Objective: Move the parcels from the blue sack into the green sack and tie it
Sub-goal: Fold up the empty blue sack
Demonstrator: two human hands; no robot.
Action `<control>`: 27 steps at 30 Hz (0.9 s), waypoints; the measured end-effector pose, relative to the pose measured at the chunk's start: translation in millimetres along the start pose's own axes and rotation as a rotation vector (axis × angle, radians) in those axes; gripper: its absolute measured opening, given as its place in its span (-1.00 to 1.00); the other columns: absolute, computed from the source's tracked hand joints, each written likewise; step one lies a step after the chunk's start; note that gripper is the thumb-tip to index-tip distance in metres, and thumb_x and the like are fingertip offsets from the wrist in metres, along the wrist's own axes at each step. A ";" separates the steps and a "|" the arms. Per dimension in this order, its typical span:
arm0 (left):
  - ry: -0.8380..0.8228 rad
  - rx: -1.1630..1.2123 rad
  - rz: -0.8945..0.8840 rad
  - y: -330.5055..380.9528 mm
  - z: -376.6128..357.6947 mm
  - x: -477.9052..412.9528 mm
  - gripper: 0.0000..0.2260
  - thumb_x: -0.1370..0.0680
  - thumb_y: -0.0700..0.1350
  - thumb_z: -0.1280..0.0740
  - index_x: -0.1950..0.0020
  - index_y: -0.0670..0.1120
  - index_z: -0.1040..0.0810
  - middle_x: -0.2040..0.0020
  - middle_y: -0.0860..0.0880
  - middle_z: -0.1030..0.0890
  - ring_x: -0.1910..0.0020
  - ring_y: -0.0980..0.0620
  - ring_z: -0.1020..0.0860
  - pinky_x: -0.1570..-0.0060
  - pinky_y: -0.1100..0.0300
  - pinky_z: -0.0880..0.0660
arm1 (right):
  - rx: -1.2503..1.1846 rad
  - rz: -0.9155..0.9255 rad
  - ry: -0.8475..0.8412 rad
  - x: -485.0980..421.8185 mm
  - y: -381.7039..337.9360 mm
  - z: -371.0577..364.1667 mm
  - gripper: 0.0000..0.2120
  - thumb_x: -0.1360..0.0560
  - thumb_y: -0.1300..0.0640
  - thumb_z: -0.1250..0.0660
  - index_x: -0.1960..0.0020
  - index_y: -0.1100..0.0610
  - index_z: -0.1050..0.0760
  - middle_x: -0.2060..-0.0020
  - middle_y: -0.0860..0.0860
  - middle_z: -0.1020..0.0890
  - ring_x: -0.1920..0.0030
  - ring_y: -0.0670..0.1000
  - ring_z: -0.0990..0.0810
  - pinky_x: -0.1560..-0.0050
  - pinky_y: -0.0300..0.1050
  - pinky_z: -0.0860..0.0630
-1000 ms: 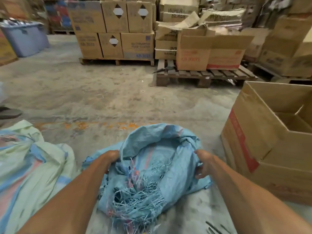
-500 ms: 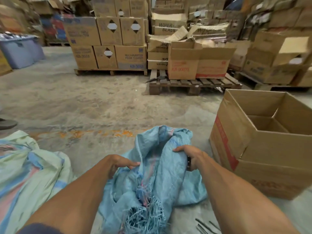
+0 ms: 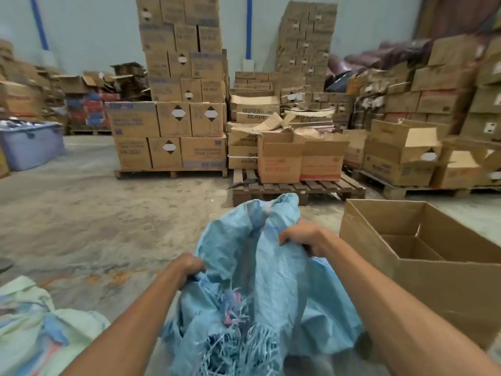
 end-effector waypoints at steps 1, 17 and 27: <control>0.046 0.024 -0.076 16.1 14.5 2.7 -0.97 -0.51 -0.28 -0.37 0.10 -0.24 -0.55 0.38 -0.16 -0.51 0.56 0.00 -0.44 0.61 0.33 -0.37 | 0.178 0.044 0.124 2.6 -11.6 3.3 -0.56 -0.32 0.17 -0.38 -0.19 0.21 -0.51 -0.07 0.19 -0.68 -0.06 0.19 -0.68 -0.15 0.11 -0.63; -0.327 0.139 -0.398 59.6 23.5 74.5 -0.31 -0.15 0.19 -0.65 -0.22 0.05 -0.58 -0.08 0.11 -0.70 -0.16 0.04 -0.61 -0.24 -0.05 -0.50 | -0.351 0.201 -0.394 51.4 -118.3 -39.3 -0.42 -0.67 -0.15 -0.06 -0.29 0.36 -0.47 -0.11 0.25 -0.62 -0.12 0.16 -0.63 -0.07 -0.01 -0.60; -0.228 0.702 -0.279 64.1 39.2 58.7 -0.78 -0.41 -0.41 -0.20 0.09 -0.27 -0.62 0.14 -0.25 -0.66 0.20 -0.19 -0.61 0.07 0.03 -0.55 | 0.459 0.661 0.697 24.1 -79.9 -23.7 -0.55 -0.44 -0.32 -0.32 -0.22 -0.12 -0.41 -0.24 0.07 -0.43 -0.32 0.11 -0.34 -0.36 0.18 -0.32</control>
Point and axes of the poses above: each hand's wrist, its own x-axis away from the middle knuckle, its own z-axis out of the back of the hand, y = z × x, the point moved 1 cm from there along -x, towards the middle knuckle
